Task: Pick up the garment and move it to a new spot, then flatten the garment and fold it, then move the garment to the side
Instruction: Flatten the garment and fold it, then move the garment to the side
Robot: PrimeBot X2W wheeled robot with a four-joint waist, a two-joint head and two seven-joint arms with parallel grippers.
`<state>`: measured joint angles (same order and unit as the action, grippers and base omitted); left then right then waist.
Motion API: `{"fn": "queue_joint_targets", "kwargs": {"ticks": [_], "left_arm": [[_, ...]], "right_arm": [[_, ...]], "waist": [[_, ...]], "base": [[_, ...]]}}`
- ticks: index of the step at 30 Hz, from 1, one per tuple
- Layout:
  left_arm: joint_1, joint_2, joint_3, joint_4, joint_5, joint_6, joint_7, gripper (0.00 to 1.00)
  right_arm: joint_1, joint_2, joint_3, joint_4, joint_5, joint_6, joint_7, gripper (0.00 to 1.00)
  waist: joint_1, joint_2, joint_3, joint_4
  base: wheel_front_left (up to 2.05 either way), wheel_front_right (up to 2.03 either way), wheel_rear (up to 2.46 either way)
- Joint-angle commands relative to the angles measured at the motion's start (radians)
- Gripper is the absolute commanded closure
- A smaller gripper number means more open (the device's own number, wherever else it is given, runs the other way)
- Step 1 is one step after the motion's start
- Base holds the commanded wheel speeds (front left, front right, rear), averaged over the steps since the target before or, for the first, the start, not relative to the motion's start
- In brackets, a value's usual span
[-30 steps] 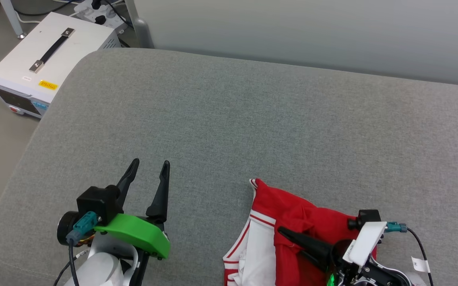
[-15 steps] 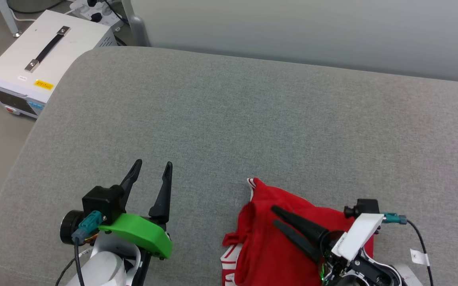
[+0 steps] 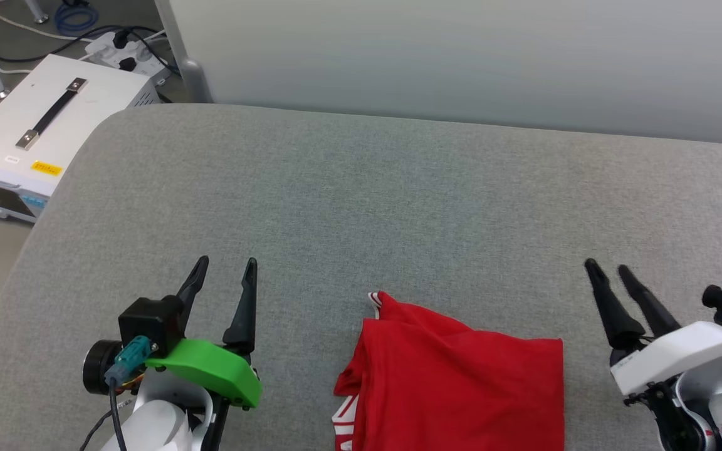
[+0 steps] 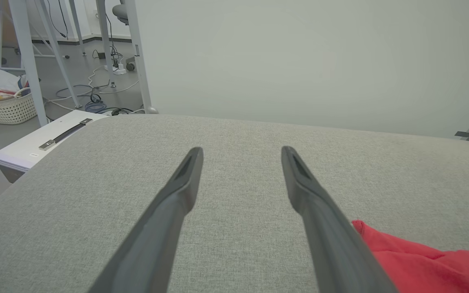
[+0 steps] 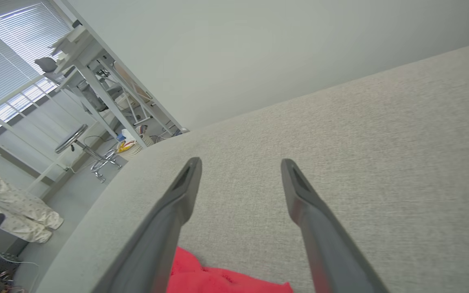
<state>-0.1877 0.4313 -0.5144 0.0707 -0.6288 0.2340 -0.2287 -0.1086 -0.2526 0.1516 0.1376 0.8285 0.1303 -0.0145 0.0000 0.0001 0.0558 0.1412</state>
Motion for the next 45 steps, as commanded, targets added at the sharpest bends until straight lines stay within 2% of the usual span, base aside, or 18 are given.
{"fn": "queue_joint_targets", "kwargs": {"ticks": [1,9,13,17,25,37,45], "left_arm": [[0.013,0.001,0.006,0.001,-0.001,0.009,-0.008,0.00],[0.048,0.005,0.029,0.002,0.000,0.033,-0.019,0.00],[0.063,0.004,0.038,0.002,0.005,0.041,-0.023,0.00],[0.080,0.009,0.039,0.006,0.016,0.044,-0.026,0.00],[0.103,0.010,0.049,0.015,0.024,0.045,-0.030,0.00],[0.109,0.005,0.086,0.013,0.033,0.030,-0.032,0.00],[0.090,-0.014,0.126,-0.005,0.061,0.012,-0.033,0.00]], "right_arm": [[0.019,-0.004,-0.024,0.006,-0.071,0.000,-0.028,0.00],[0.106,0.027,-0.197,-0.107,-0.419,0.000,-0.099,0.00],[0.160,0.058,-0.222,-0.199,-0.528,0.000,-0.083,0.00],[0.221,0.089,-0.232,-0.274,-0.575,0.000,-0.054,0.00],[0.302,0.130,-0.253,-0.343,-0.595,0.000,-0.027,0.00],[0.307,0.152,-0.275,-0.354,-0.574,0.000,-0.012,0.00],[0.306,0.121,-0.364,-0.242,-0.400,0.000,0.049,0.00]], "waist": [[0.0000,-0.0001,-0.015,-0.018],[0.0000,-0.0001,-0.056,-0.060],[0.0000,-0.0001,-0.075,-0.078],[0.0000,-0.0001,-0.092,-0.088],[0.0000,-0.0001,-0.092,-0.108],[0.0000,-0.0001,-0.086,-0.108],[0.0000,-0.0001,-0.060,-0.075]], "base": [[0.00,0.00,0.00],[0.00,0.00,0.00],[0.00,0.00,0.00],[0.00,0.00,0.00],[0.00,0.00,0.00],[0.00,0.00,0.00],[0.00,0.00,0.00]]}}
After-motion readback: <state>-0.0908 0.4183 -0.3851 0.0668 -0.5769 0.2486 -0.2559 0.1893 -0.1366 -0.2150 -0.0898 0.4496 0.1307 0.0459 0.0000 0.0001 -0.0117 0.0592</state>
